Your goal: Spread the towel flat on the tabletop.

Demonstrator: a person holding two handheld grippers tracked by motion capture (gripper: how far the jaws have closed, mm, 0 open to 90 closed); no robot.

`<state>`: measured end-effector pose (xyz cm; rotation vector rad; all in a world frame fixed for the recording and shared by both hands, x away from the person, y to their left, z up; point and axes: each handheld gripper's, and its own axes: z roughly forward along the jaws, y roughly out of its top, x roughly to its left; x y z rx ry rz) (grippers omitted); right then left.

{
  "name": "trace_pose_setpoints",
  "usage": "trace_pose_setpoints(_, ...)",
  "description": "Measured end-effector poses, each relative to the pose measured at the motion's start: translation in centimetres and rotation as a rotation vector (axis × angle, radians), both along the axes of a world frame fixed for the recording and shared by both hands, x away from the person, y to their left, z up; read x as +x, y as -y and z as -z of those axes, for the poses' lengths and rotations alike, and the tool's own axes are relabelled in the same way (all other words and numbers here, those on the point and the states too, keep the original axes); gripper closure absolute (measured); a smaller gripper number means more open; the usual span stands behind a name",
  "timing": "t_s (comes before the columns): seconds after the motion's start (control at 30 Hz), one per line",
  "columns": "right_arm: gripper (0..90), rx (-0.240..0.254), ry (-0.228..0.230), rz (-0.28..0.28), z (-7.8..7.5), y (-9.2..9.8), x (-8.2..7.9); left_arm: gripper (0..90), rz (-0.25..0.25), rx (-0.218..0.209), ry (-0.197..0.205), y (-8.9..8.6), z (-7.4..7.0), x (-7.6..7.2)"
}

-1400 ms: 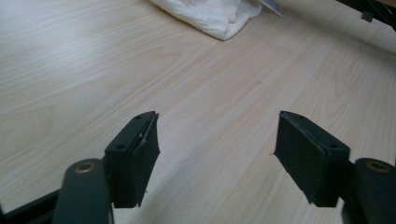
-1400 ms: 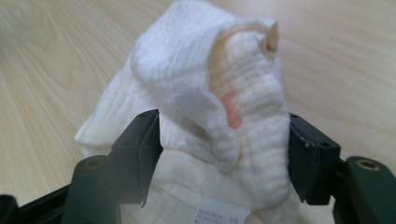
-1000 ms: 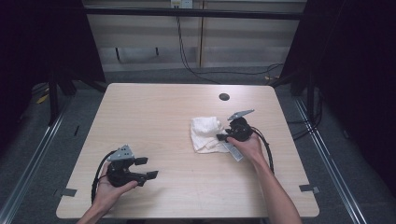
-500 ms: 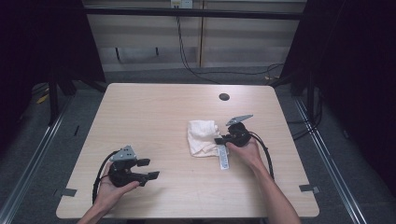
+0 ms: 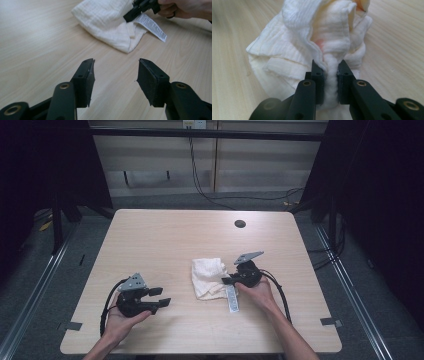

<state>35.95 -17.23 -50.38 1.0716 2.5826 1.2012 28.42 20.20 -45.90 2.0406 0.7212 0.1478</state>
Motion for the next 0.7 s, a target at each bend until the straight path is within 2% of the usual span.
trace_pose_setpoints(0.1,79.8,-0.007,0.004,-0.008,-0.1,-0.3,-0.3,49.2,0.01,0.002,0.002,0.4,-0.2,0.0)
trace_pose_setpoints(0.17,79.9,-0.001,-0.01,-0.014,-0.1,-0.4,-0.6,50.5,0.017,0.004,-0.004,0.7,-0.2,0.2)
trace_pose_setpoints(0.3,79.5,-0.012,-0.022,-0.035,-0.3,-1.2,-2.3,51.0,0.04,0.044,-0.014,1.5,0.0,0.5)
trace_pose_setpoints(0.33,79.3,-0.027,-0.017,-0.05,-0.4,-1.3,-2.7,51.9,0.043,0.039,-0.016,1.6,-0.1,0.6)
trace_pose_setpoints(0.5,77.3,-0.026,-0.011,-0.072,-0.6,-2.0,-4.2,59.5,0.066,0.028,-0.022,2.0,-0.4,0.6)
trace_pose_setpoints(0.53,75.9,-0.022,-0.007,-0.074,-0.6,-2.2,-4.7,60.5,0.086,0.035,-0.028,2.5,-0.5,0.6)
trace_pose_setpoints(0.57,75.9,-0.022,-0.007,-0.074,-0.6,-2.2,-4.7,63.7,0.086,0.035,-0.028,2.5,-0.5,0.6)
trace_pose_setpoints(0.6,73.9,-0.025,-0.011,-0.073,-0.7,-2.4,-5.2,65.5,0.117,0.041,-0.032,3.1,-0.5,0.6)
trace_pose_setpoints(0.7,71.2,-0.028,-0.014,-0.071,-0.9,-2.7,-5.6,69.2,0.14,0.052,-0.041,4.0,-0.3,0.5)
